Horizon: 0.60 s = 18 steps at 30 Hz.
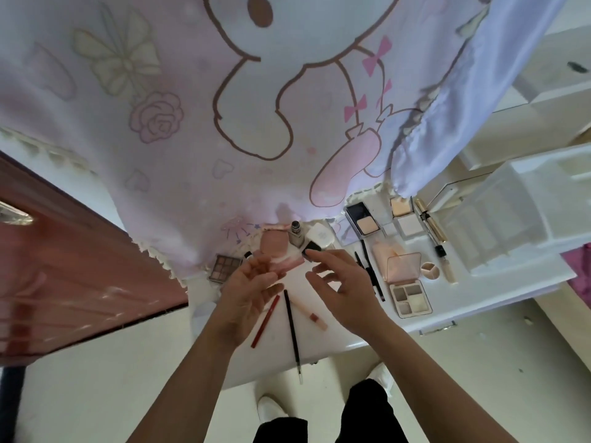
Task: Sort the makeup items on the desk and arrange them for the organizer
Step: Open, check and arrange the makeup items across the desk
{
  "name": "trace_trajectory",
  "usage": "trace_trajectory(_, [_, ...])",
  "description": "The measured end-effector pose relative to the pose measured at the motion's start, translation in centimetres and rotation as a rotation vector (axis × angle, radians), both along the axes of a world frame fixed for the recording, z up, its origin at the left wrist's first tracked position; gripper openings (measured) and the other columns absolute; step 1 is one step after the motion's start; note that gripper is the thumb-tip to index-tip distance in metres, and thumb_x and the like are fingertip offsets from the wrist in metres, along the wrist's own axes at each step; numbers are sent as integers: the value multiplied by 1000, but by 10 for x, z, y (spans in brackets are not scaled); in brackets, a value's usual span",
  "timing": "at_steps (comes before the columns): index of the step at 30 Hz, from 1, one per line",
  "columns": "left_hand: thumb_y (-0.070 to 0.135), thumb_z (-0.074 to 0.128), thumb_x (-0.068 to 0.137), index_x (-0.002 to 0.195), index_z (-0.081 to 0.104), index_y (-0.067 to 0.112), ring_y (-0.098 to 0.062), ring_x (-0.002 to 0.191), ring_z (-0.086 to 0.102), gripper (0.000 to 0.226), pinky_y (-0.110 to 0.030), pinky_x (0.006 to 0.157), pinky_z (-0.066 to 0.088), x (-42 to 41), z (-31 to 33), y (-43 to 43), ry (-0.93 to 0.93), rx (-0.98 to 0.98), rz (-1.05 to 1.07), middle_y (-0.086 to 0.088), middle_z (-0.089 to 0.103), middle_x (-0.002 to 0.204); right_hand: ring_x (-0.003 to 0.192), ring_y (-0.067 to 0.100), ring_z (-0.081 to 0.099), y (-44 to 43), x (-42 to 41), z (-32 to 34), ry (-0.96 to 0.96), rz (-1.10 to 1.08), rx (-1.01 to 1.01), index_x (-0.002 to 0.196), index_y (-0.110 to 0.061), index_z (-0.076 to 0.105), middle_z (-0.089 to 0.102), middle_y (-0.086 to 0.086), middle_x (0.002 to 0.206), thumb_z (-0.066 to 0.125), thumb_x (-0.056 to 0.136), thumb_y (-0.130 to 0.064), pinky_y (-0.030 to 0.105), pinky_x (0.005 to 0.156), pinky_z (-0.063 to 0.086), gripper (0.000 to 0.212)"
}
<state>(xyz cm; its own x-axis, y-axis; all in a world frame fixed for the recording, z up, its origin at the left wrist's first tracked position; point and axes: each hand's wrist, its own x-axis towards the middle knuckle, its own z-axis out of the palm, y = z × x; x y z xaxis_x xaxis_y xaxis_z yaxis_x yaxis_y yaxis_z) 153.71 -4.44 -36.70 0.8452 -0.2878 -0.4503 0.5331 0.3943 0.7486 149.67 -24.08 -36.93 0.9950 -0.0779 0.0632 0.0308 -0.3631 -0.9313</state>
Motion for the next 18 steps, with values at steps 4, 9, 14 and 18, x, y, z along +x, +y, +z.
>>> trace_trajectory(4, [-1,72,71,118,57,6,-28,100,62,50,-29,84,56,-17,37,-1,-166,104,67,-16,64,110,91,8,68,6,-5,29,-72,-10,-22,125,-20,69,71,-9,103,71,92,-17,18,80,55,34])
trace_trajectory(9, [-13,76,74,115,57,9,-30,97,65,50,-37,86,56,-29,76,-5,-485,313,77,-15,68,110,90,21,72,4,-9,68,240,-77,570,110,-14,75,77,10,96,59,96,-2,26,78,56,25])
trace_trajectory(14, [1,80,71,114,63,26,-30,98,67,53,-51,88,55,-32,95,-3,-674,438,-17,-6,70,109,90,23,70,-3,-15,90,386,20,784,106,-5,76,73,20,102,69,86,-23,28,80,57,28])
trace_trajectory(18, [13,84,72,121,63,21,-29,99,68,54,-54,89,56,-33,103,-1,-662,486,-108,-4,71,111,92,21,71,-3,-15,93,444,11,733,112,-3,73,74,18,103,77,82,-17,24,79,54,34])
